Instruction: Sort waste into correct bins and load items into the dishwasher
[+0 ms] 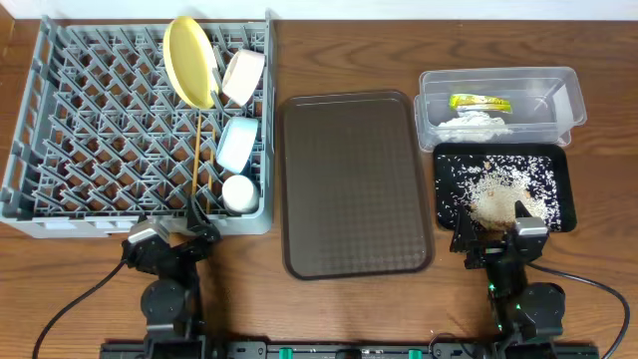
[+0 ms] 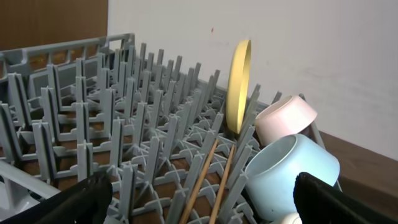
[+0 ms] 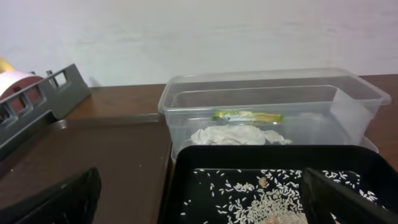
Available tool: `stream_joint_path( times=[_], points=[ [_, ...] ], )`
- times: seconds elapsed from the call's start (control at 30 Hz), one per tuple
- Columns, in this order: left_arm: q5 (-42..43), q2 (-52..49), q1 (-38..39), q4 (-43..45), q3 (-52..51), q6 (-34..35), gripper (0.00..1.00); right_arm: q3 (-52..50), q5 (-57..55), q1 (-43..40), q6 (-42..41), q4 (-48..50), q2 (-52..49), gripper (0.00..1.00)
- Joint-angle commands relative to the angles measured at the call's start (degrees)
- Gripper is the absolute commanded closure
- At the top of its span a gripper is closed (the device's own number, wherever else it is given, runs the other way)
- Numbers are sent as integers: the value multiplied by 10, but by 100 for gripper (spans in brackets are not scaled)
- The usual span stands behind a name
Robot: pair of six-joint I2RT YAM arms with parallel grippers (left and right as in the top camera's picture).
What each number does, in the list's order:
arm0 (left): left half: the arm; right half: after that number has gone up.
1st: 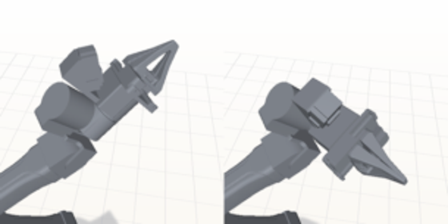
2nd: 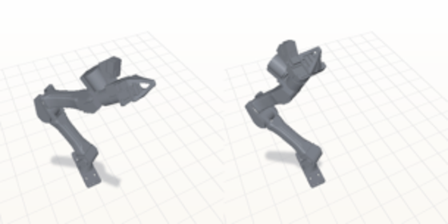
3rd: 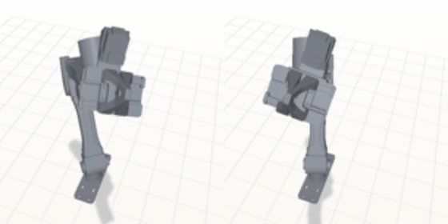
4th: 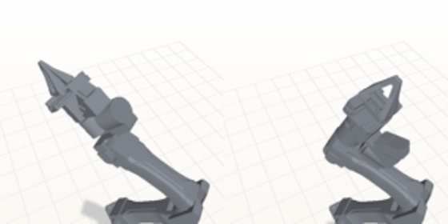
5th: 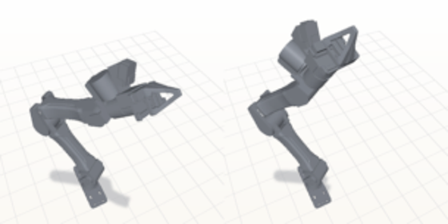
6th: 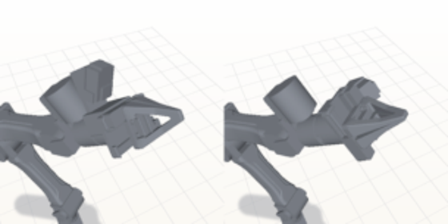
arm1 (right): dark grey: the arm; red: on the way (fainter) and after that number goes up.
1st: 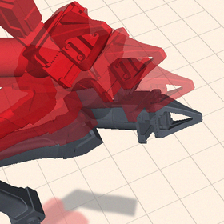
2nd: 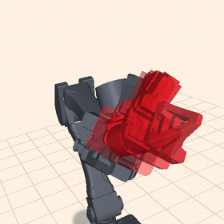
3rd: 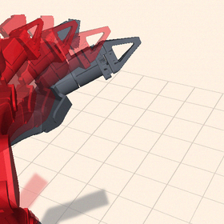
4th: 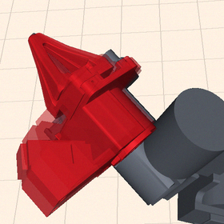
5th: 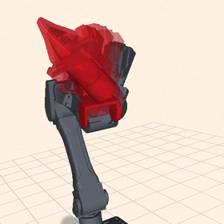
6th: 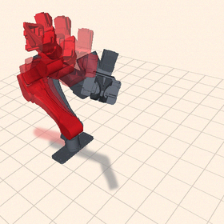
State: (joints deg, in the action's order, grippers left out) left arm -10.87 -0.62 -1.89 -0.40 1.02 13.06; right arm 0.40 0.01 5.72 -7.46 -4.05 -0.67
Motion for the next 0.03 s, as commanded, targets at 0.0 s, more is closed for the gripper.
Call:
stream_joint_path(
  times=[0.0],
  points=[
    [-7, 3, -3, -28, -8, -10, 7, -1, 0, 8, -8, -3, 3, 1]
  ],
)
